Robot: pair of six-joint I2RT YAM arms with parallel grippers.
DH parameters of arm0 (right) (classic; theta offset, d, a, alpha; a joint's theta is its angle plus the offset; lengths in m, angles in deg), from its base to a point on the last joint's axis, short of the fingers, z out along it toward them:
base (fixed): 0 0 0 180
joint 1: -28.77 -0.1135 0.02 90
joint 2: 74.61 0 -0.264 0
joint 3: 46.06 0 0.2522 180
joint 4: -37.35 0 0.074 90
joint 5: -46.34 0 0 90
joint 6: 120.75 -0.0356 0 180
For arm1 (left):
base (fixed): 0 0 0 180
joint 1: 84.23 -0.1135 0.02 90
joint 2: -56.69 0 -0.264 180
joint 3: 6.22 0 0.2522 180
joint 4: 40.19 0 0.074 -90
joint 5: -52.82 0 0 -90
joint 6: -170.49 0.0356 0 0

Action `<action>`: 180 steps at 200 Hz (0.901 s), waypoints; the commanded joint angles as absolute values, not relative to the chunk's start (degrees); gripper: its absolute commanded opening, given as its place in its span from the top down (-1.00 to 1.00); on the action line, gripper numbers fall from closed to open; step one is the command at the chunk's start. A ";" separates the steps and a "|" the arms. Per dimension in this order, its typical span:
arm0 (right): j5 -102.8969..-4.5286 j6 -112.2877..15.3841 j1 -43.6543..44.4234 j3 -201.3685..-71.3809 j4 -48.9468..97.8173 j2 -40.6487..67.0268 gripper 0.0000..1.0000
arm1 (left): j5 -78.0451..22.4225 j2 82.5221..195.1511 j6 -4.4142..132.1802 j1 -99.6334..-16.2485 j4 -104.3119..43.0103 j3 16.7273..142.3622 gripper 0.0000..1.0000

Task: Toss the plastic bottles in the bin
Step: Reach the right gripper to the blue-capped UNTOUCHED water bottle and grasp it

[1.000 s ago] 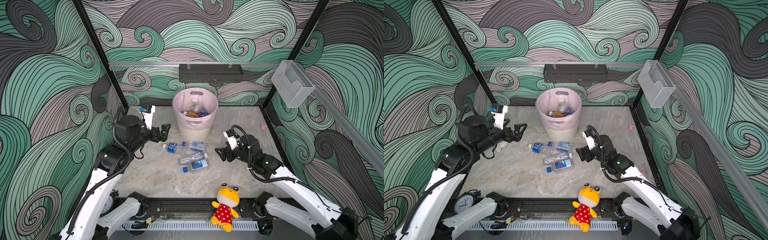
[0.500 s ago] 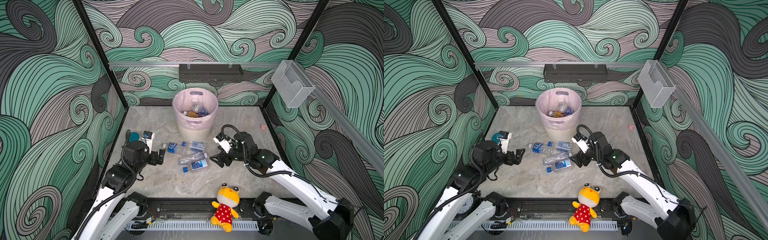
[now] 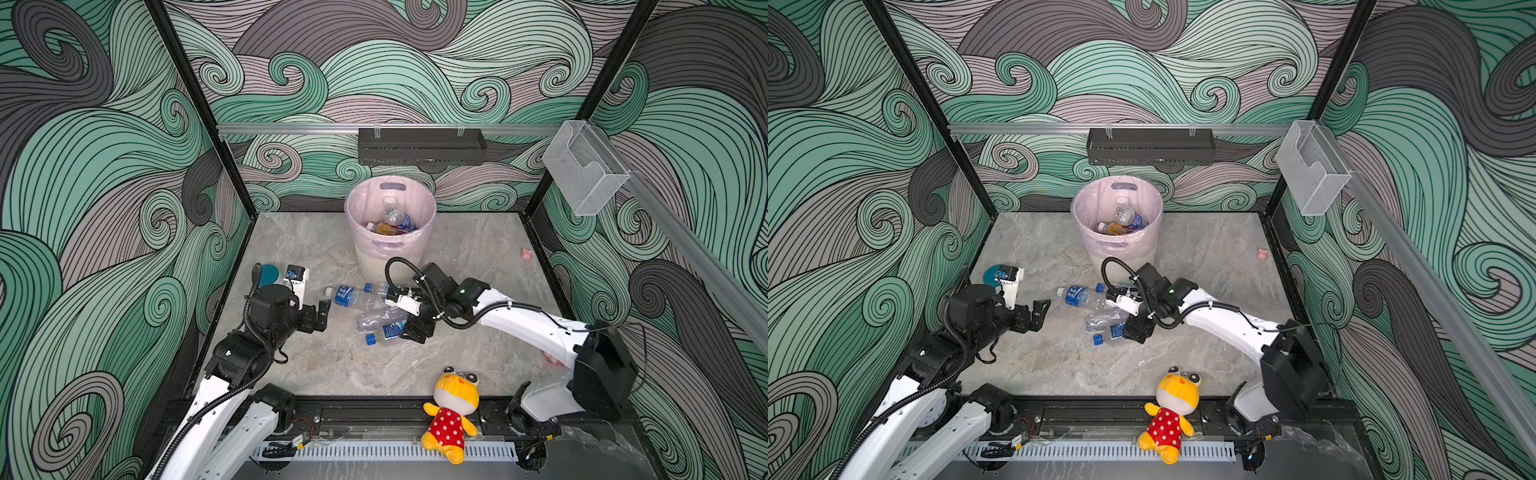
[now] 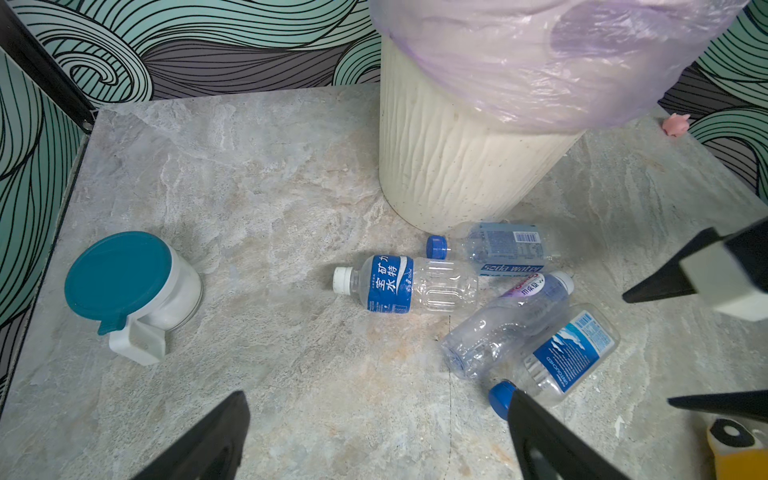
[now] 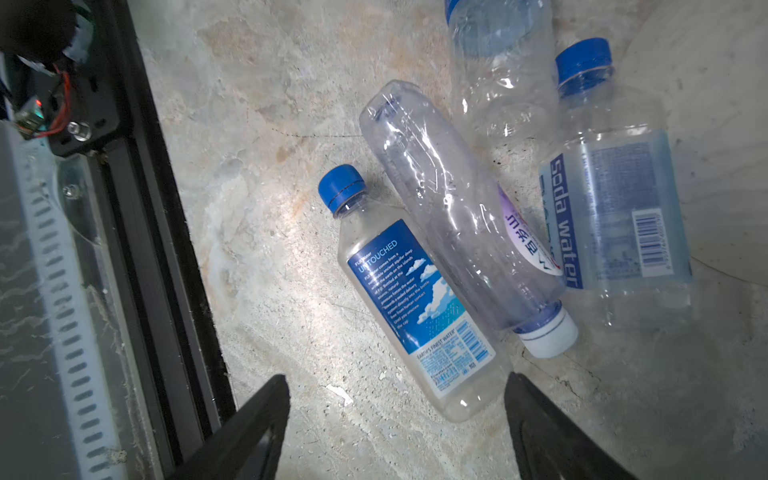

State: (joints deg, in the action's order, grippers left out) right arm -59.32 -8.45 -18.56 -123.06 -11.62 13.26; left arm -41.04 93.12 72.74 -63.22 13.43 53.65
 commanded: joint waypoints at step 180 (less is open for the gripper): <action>-49.39 -9.67 -24.26 -123.00 -3.95 28.01 -0.25 | -42.62 90.37 70.53 -63.50 14.05 53.77 -0.96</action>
